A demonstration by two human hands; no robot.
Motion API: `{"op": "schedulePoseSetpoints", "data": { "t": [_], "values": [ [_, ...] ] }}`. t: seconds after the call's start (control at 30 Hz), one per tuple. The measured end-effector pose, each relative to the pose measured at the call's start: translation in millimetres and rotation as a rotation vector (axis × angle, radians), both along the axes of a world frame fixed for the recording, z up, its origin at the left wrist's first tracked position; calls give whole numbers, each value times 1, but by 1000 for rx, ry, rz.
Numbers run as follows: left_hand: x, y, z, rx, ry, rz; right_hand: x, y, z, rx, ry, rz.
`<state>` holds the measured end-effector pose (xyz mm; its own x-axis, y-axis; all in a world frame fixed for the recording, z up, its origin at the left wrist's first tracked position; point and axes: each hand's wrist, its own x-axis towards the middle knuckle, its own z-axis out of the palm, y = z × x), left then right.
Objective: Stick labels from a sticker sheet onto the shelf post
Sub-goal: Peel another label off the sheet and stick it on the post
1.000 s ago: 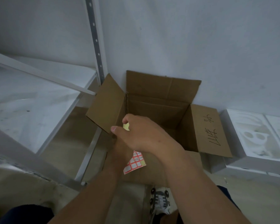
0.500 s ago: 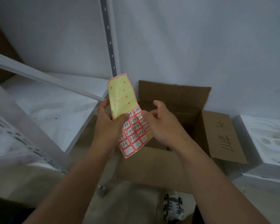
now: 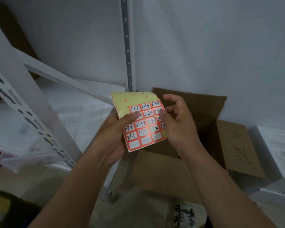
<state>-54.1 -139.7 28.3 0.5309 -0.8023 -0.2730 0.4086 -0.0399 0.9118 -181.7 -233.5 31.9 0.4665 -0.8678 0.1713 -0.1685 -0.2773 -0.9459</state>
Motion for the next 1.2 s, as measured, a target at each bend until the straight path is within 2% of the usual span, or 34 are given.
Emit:
{"op": "schedulePoseSetpoints", "data": {
  "t": [0.27,0.43,0.57,0.7,0.9,1.2],
  "values": [
    [2,7,2,26,-225,-56,0,8,-8,-208,102,40],
    [1,13,4,42,-383,-93,2,13,-16,-596,218,-71],
    [-1,16,6,38,-374,-98,4,12,-14,-810,227,-136],
    [0,22,8,1,-300,-101,3,13,-14,-871,174,-102],
    [3,23,11,-26,-375,-95,1,16,-10,-870,134,-54],
    [5,27,11,-44,-389,-90,0,19,-11,-817,110,2]
  ]
}}
